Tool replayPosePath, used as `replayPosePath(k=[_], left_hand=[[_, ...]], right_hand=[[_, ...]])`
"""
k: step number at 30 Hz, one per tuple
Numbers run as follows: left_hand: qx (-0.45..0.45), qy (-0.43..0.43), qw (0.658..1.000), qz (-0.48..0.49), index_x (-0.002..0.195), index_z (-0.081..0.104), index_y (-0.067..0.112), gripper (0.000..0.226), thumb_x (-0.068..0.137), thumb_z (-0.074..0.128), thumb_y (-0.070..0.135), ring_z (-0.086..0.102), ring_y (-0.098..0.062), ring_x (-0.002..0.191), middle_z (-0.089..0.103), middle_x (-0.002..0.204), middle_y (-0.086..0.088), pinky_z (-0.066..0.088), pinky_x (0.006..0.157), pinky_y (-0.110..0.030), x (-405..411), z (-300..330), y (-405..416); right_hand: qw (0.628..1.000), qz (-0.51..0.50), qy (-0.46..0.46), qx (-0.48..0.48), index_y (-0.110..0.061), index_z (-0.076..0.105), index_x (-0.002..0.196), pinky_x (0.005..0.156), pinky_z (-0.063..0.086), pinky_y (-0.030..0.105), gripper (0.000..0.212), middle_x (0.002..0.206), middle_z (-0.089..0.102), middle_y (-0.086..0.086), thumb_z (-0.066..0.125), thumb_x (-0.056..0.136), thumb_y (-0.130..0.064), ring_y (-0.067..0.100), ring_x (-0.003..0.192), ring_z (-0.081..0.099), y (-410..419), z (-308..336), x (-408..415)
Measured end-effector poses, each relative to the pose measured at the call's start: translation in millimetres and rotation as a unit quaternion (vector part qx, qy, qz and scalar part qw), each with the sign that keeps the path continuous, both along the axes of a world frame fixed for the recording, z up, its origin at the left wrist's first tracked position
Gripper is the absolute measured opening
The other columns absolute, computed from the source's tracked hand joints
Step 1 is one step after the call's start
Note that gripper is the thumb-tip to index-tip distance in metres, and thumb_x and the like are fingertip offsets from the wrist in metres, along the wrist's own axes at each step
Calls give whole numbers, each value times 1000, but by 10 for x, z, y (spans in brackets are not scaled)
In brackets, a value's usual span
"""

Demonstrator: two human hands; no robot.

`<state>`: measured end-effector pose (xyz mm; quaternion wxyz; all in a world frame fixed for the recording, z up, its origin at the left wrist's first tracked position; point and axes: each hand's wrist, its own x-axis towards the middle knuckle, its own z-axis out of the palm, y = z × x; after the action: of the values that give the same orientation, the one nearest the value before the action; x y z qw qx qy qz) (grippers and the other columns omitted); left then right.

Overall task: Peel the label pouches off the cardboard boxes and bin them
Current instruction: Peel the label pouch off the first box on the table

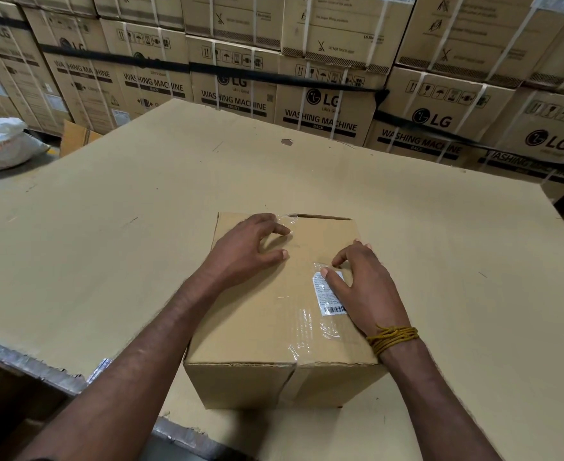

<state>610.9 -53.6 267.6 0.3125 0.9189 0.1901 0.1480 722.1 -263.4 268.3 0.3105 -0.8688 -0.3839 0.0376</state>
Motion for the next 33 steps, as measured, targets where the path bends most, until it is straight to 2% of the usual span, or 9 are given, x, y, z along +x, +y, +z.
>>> replayPosePath(k=[2,7,12,17,23,28,33], left_hand=[[0,0,1000,2,127,63,37,41,87,71,40,46,-6,133,43,150,12,41,103,-29,1,2,-2],[0,1,1000,0,127,63,36,41,87,72,39,46,-7,133,43,150,11,40,103,-29,1,4,-2],[8,4,1000,0,128,62,36,40,89,70,40,44,-6,134,43,150,13,40,101,-28,-1,8,2],[12,4,1000,-1,128,62,35,40,89,70,40,45,-6,133,43,150,12,39,100,-27,0,19,-4],[14,6,1000,0,129,62,34,41,89,70,40,44,-7,133,43,151,12,40,101,-27,-3,18,-12],[11,7,1000,1,129,62,34,41,89,70,39,44,-8,134,42,151,11,40,102,-28,-1,26,-12],[12,8,1000,1,130,62,33,42,89,70,39,43,-8,135,42,152,9,39,104,-28,4,24,-12]], right_hand=[[1000,1,0,1,-27,47,93,104,43,50,18,120,55,6,60,95,-38,32,129,47,2,-6,-2],[1000,10,-18,-22,-29,52,110,107,42,42,17,140,47,2,55,97,-40,26,144,34,6,-13,2],[999,1,-6,-48,-29,51,105,108,36,36,14,154,37,4,53,99,-41,21,151,18,17,28,-31],[998,14,-13,-64,-36,51,126,109,36,37,24,159,28,3,47,102,-39,22,152,15,14,61,-51],[997,12,-2,-70,-36,51,111,106,38,41,10,160,28,1,46,102,-37,21,153,8,30,78,-66],[996,22,-5,-83,-43,50,130,112,33,45,28,163,20,0,42,105,-34,22,154,4,22,99,-80],[997,18,9,-77,-40,54,113,109,34,48,16,162,24,-1,42,104,-33,22,153,4,35,118,-94]])
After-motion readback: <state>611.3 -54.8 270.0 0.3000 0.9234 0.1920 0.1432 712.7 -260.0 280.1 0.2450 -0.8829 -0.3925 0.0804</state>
